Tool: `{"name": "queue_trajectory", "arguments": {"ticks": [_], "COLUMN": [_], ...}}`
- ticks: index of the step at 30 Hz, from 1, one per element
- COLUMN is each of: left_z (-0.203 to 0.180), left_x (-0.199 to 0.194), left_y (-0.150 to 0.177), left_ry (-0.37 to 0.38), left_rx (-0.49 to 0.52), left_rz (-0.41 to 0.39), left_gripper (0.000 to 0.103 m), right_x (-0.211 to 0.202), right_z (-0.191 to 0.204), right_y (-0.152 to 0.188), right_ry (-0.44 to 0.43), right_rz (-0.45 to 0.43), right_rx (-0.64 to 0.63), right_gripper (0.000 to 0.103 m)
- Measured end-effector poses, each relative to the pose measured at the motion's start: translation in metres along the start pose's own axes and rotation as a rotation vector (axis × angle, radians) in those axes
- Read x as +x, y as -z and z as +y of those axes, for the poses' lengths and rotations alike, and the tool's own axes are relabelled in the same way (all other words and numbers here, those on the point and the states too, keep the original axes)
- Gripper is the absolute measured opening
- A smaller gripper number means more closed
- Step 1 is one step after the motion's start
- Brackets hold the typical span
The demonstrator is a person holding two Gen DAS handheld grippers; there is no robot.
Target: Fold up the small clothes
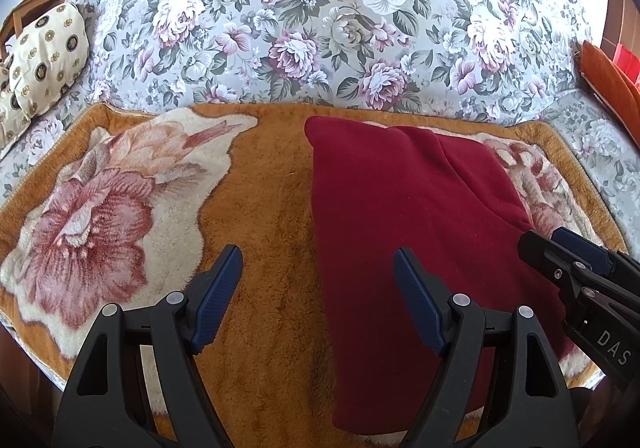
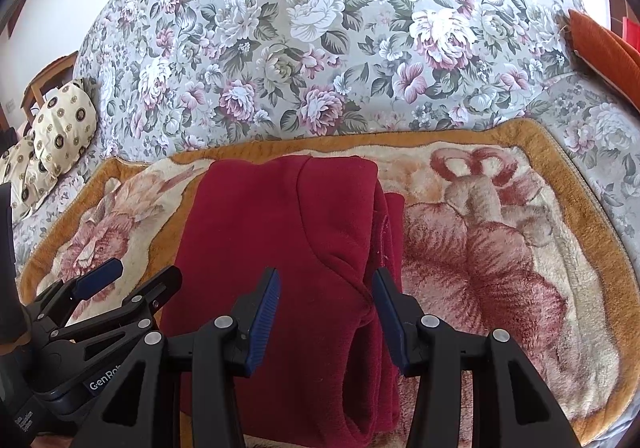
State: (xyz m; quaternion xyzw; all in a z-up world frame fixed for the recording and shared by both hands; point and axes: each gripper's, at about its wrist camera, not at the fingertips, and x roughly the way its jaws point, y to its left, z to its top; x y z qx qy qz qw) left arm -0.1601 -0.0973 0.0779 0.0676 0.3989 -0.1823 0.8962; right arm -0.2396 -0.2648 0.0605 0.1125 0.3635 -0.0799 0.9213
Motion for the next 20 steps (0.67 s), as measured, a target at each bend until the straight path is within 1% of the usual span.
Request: {"name": "queue_trajectory", "arguments": {"ticks": [4,11,17,20], "left_z": [0.001,-0.0008,-0.0018,-0.0015], "left_x": [0.0005,-0.0023,-0.0064,-0.0073], "left_y": [-0.0003,-0.0007,-0.0017,-0.0024], "left_ry": [0.0,-0.014,-0.007,0.002], "left_rx": [0.004,0.029,0.046,0.048], "left_rz": [0.002,-0.024,-0.052,-0.047], "left_gripper": [0.078,0.078,0.078,0.078], "right_x": [0.0,-0.0002,-0.0004,-0.0021], "right_z": [-0.0001,0.0002,0.0005,-0.0002], "right_y": [0.0001,0.0003,0.0003,0.0001], "right_ry": [0.0,0.0,-0.001,-0.007], "right_rz": [0.001,0.0,0.0,-0.002], "right_rx": [0.0,0.001,0.001,0.004], "right_gripper": [0.046,0.046,0.046,0.046]}}
